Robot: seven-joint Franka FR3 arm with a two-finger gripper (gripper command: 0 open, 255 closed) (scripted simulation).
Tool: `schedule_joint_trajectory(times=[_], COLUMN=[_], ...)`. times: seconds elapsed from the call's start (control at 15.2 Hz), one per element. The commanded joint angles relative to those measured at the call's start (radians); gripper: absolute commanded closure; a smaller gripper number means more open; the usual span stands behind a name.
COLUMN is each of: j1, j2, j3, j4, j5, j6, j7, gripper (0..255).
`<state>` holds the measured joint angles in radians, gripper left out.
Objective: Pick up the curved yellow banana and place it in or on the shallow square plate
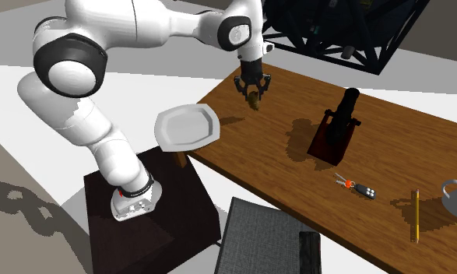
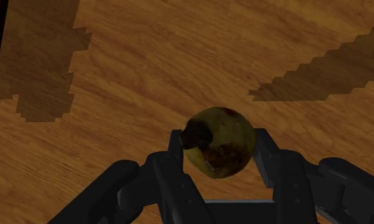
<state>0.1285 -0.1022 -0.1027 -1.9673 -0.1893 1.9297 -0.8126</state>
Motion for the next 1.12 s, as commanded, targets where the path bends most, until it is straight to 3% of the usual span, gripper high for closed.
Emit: schedule_joint_trajectory(times=[0.0,0.53,1.06], j1=[0.007,0.032,0.074], j2=[-0.076,-0.384,-0.705], j3=[0.011,0.065,0.137], j4=[-0.091,-0.379,-0.598], j5=[-0.009,-0.013,0.033], j6=[0.011,-0.023,-0.138], j7=[0.024,0.102,0.171], gripper=[255,255,255])
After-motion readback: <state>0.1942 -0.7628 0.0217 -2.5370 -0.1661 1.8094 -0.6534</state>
